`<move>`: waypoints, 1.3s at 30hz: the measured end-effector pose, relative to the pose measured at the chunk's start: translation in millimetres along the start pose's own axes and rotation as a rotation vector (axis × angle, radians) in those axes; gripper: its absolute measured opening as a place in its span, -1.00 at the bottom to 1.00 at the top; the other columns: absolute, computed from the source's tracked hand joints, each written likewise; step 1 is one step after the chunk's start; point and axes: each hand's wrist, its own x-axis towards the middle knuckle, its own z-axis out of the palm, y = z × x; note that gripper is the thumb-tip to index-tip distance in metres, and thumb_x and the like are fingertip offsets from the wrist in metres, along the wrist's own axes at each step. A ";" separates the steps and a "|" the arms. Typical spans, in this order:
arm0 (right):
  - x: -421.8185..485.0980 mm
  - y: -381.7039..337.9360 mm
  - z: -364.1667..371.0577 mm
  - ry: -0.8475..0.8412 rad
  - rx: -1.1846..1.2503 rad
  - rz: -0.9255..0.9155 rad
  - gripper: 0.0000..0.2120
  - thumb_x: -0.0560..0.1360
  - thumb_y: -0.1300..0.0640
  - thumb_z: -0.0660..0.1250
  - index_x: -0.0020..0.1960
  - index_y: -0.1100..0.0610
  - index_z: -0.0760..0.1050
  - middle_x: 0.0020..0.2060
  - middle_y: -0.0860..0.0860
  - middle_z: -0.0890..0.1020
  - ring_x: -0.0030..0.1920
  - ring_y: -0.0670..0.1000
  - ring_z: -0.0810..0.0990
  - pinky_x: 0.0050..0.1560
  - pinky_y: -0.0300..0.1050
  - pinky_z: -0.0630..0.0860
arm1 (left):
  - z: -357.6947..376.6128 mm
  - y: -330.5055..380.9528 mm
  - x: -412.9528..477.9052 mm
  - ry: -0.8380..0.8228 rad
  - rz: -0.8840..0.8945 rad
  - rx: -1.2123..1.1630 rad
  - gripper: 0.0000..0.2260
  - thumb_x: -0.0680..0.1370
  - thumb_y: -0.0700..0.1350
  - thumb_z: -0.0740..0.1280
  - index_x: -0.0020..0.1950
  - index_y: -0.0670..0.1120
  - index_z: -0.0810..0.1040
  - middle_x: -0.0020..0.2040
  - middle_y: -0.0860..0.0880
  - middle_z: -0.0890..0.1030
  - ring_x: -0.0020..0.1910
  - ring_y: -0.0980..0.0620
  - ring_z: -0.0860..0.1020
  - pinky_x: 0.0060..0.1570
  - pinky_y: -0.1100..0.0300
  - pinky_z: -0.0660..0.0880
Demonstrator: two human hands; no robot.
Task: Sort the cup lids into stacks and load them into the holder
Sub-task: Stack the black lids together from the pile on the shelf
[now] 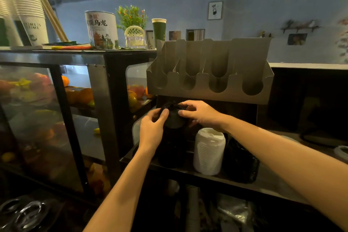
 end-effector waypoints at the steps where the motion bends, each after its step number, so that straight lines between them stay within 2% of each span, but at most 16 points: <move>1: 0.1 -0.4 2.7 0.010 -0.002 0.012 -0.71 0.62 0.07 0.33 0.33 0.04 0.50 0.12 0.01 0.60 0.09 0.00 0.62 -0.15 -0.23 0.63 | -0.2 0.3 -0.1 0.006 -0.007 0.008 -0.57 0.59 0.16 0.38 0.38 -0.03 0.56 0.17 0.05 0.63 0.17 0.08 0.59 0.08 0.23 0.58; 4: 2.1 -3.2 8.3 0.019 -0.062 0.096 -0.76 0.64 0.06 0.31 0.27 0.09 0.53 0.02 -0.01 0.61 -0.01 -0.02 0.63 -0.23 -0.27 0.59 | -1.7 -3.4 1.1 0.002 -0.034 0.077 -0.57 0.60 0.16 0.37 0.38 -0.05 0.57 0.19 0.05 0.62 0.21 0.07 0.56 0.04 0.27 0.51; 7: 3.9 -4.0 11.4 0.053 -0.146 0.175 -0.74 0.65 -0.02 0.28 0.23 0.10 0.57 -0.03 -0.02 0.62 -0.06 -0.03 0.62 -0.17 -0.24 0.56 | -5.7 -10.3 0.1 -0.037 -0.067 0.090 -0.59 0.61 0.11 0.37 0.41 -0.03 0.51 0.28 -0.02 0.60 0.25 0.01 0.55 0.18 0.16 0.51; 9: 5.5 -3.6 14.0 0.050 -0.240 0.221 -0.67 0.65 -0.08 0.25 0.24 0.13 0.58 -0.04 0.03 0.64 -0.06 -0.02 0.63 -0.10 -0.18 0.56 | -9.2 -15.9 0.0 -0.069 -0.082 0.116 -0.61 0.62 0.11 0.36 0.40 0.00 0.49 0.26 -0.02 0.60 0.23 -0.01 0.57 0.24 0.05 0.54; 11: 7.1 -4.1 17.4 0.025 -0.369 0.247 -0.61 0.66 -0.13 0.21 0.27 0.14 0.56 -0.05 0.03 0.64 -0.06 -0.02 0.62 -0.12 -0.18 0.53 | -12.3 -20.1 -0.9 -0.095 -0.106 0.136 -0.64 0.62 0.12 0.35 0.37 0.04 0.48 0.22 0.02 0.59 0.19 0.02 0.57 0.24 0.03 0.55; 13: 8.4 -5.1 19.9 -0.005 -0.492 0.255 -0.58 0.67 -0.15 0.17 0.31 0.13 0.54 -0.03 0.02 0.64 -0.06 -0.04 0.61 -0.11 -0.19 0.51 | -12.1 -24.6 -1.8 -0.116 -0.145 0.136 -0.67 0.61 0.15 0.34 0.34 0.08 0.45 0.18 0.04 0.58 0.15 0.02 0.59 0.21 0.01 0.57; 15: 9.9 -4.5 21.0 -0.046 -0.555 0.279 -0.58 0.68 -0.14 0.16 0.29 0.14 0.55 0.06 0.07 0.65 -0.03 -0.03 0.60 -0.02 -0.16 0.52 | -10.0 -27.9 -3.9 -0.131 -0.173 0.144 -0.66 0.62 0.15 0.33 0.34 0.07 0.44 0.11 0.07 0.56 0.11 0.00 0.61 0.14 0.02 0.58; 18: 11.4 2.3 24.2 -0.105 -0.553 0.279 -0.63 0.67 -0.11 0.19 0.26 0.12 0.56 0.07 0.10 0.66 -0.05 -0.04 0.61 -0.06 -0.19 0.52 | -7.8 -32.5 -6.8 -0.120 -0.171 0.148 -0.73 0.63 0.09 0.32 0.29 0.02 0.48 0.01 0.06 0.58 -0.02 0.06 0.60 -0.13 0.17 0.50; 21: 12.2 5.2 27.2 -0.102 -0.574 0.220 -0.65 0.66 -0.12 0.20 0.30 0.06 0.56 0.10 0.04 0.63 0.04 -0.04 0.60 0.06 -0.13 0.55 | -8.1 -36.5 -8.8 -0.123 -0.147 0.150 -0.84 0.65 0.00 0.31 0.18 -0.01 0.56 -0.08 0.02 0.61 -0.18 0.13 0.54 -0.24 0.25 0.43; 27: 18.6 -7.7 30.8 -0.124 -0.598 0.341 -0.64 0.67 -0.06 0.23 0.29 0.17 0.56 0.16 0.12 0.64 0.17 0.09 0.61 0.22 -0.01 0.52 | -3.9 -40.8 -8.8 -0.100 -0.162 0.102 -0.84 0.64 0.02 0.32 0.16 0.01 0.58 -0.01 0.05 0.60 -0.03 0.11 0.56 -0.17 0.22 0.39; 30: 21.6 -7.6 32.9 -0.098 -0.645 0.347 -0.62 0.66 -0.06 0.25 0.29 0.20 0.56 0.15 0.13 0.64 0.16 0.09 0.62 0.25 -0.01 0.54 | -3.4 -42.5 -11.4 -0.090 -0.175 0.079 -0.86 0.64 0.03 0.34 0.16 0.04 0.57 0.01 0.09 0.58 0.00 0.14 0.54 -0.15 0.24 0.40; 34: 19.9 -4.8 31.6 -0.094 -0.592 0.324 -0.65 0.65 -0.02 0.27 0.32 0.17 0.57 0.18 0.09 0.63 0.19 0.05 0.59 0.23 -0.04 0.52 | -2.4 -46.5 -12.9 -0.090 -0.176 0.047 -0.84 0.63 0.04 0.34 0.19 0.05 0.57 0.08 0.06 0.59 0.05 0.11 0.56 -0.02 0.17 0.48; 37: 18.3 -4.5 29.5 -0.112 -0.602 0.300 -0.65 0.65 -0.03 0.27 0.33 0.14 0.56 0.18 0.06 0.63 0.18 0.03 0.59 0.17 -0.08 0.51 | -1.3 -46.8 -10.8 -0.074 -0.197 0.034 -0.86 0.60 0.05 0.37 0.15 0.09 0.58 0.13 0.03 0.61 0.13 0.05 0.57 0.17 0.02 0.54; 39: 16.9 -3.3 28.1 -0.131 -0.593 0.292 -0.65 0.65 -0.04 0.27 0.33 0.12 0.56 0.18 0.06 0.63 0.15 0.01 0.58 0.14 -0.09 0.50 | -0.8 -44.4 -11.9 -0.074 -0.220 0.028 -0.84 0.61 0.04 0.37 0.17 0.07 0.58 0.14 0.00 0.61 0.11 0.04 0.58 0.18 0.00 0.56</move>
